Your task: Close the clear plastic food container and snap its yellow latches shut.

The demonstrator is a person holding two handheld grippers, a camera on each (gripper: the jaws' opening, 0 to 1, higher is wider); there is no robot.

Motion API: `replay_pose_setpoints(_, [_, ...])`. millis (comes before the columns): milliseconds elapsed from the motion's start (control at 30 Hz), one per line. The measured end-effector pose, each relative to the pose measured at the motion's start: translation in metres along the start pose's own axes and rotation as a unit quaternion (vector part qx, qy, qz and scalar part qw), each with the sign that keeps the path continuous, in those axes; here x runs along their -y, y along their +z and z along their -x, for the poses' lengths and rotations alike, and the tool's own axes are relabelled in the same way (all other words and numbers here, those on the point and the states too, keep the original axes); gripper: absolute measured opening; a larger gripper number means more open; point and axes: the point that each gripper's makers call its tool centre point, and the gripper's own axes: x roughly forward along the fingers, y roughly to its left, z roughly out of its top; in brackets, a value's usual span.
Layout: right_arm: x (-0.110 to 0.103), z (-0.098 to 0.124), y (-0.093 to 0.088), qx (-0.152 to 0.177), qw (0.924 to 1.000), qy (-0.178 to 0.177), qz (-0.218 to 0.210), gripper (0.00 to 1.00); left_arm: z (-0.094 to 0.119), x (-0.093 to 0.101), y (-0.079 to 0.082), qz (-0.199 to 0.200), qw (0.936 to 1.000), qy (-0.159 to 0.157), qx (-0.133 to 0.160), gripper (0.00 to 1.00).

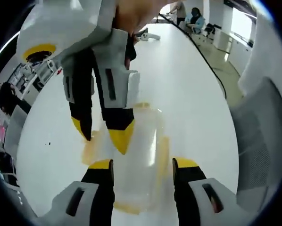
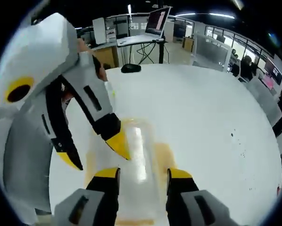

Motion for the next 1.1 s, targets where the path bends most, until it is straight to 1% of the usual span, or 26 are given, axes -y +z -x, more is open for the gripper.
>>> replay_pose_setpoints(100, [-0.0011, -0.0014, -0.0027, -0.006, 1.0, 0.005, 0.005, 0.39, -0.0034, 0.0025, -0.0002, -0.002, 1.0, 0.001, -0.003, 0.48])
replay_pose_setpoints(133, [-0.0014, -0.0018, -0.0022, -0.004, 0.9999, 0.009, 0.004, 0.39, -0.0042, 0.0013, 0.0001, -0.007, 1.0, 0.005, -0.001, 0.48])
replay_pose_setpoints(267, [-0.0012, -0.0028, -0.002, -0.006, 0.9998, 0.017, -0.004, 0.39, -0.0039, 0.0, 0.0015, 0.002, 1.0, 0.009, 0.003, 0.48])
replay_pose_setpoints(333, [-0.0028, -0.0025, -0.0006, -0.014, 0.9997, 0.015, 0.012, 0.38, -0.0038, 0.0005, 0.0016, 0.002, 1.0, 0.008, 0.004, 0.49])
replay_pose_setpoints(400, [-0.004, -0.0042, 0.0005, -0.014, 0.9996, 0.021, 0.013, 0.37, -0.0044, 0.0014, 0.0001, -0.012, 0.9998, 0.013, 0.002, 0.49])
replay_pose_setpoints(600, [-0.0018, -0.0055, -0.0012, -0.01, 0.9991, 0.042, -0.007, 0.38, -0.0066, 0.0036, -0.0017, -0.03, 0.9992, 0.024, -0.005, 0.51])
replay_pose_setpoints(767, [-0.002, -0.0076, -0.0006, -0.016, 0.9981, 0.058, -0.01, 0.38, -0.008, 0.0003, -0.0032, -0.044, 0.9981, 0.042, -0.01, 0.47])
replay_pose_setpoints(833, [-0.0029, -0.0076, -0.0008, -0.02, 0.9978, 0.063, -0.007, 0.38, -0.0091, -0.0014, -0.0038, -0.064, 0.9966, 0.049, -0.017, 0.46])
replay_pose_setpoints(933, [-0.004, -0.0081, -0.0013, -0.029, 0.9972, 0.069, -0.001, 0.38, -0.011, -0.0001, -0.005, -0.07, 0.9958, 0.056, -0.022, 0.47])
replay_pose_setpoints(1100, [-0.0039, -0.0095, -0.0014, -0.041, 0.9959, 0.079, 0.015, 0.37, -0.011, -0.0031, -0.0051, -0.061, 0.9959, 0.064, -0.02, 0.44])
